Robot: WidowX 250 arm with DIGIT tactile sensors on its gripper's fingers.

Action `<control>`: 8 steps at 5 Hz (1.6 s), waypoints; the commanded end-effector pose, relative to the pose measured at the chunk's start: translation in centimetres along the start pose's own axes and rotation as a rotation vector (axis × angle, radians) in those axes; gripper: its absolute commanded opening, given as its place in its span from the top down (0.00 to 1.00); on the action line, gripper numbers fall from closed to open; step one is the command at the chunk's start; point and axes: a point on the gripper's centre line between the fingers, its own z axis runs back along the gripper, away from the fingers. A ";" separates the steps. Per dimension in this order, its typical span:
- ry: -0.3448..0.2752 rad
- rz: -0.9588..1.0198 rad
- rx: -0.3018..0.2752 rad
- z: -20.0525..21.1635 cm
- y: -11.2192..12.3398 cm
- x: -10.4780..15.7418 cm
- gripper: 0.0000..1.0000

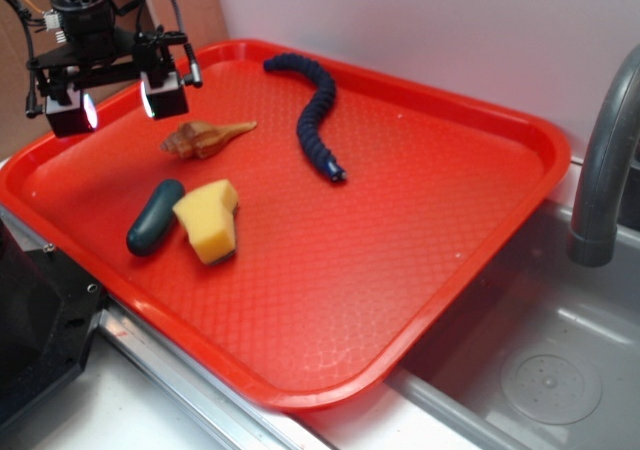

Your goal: Grab the shell.

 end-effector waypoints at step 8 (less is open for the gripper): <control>0.011 -0.520 -0.173 -3.7 -2.4 -0.9 1.00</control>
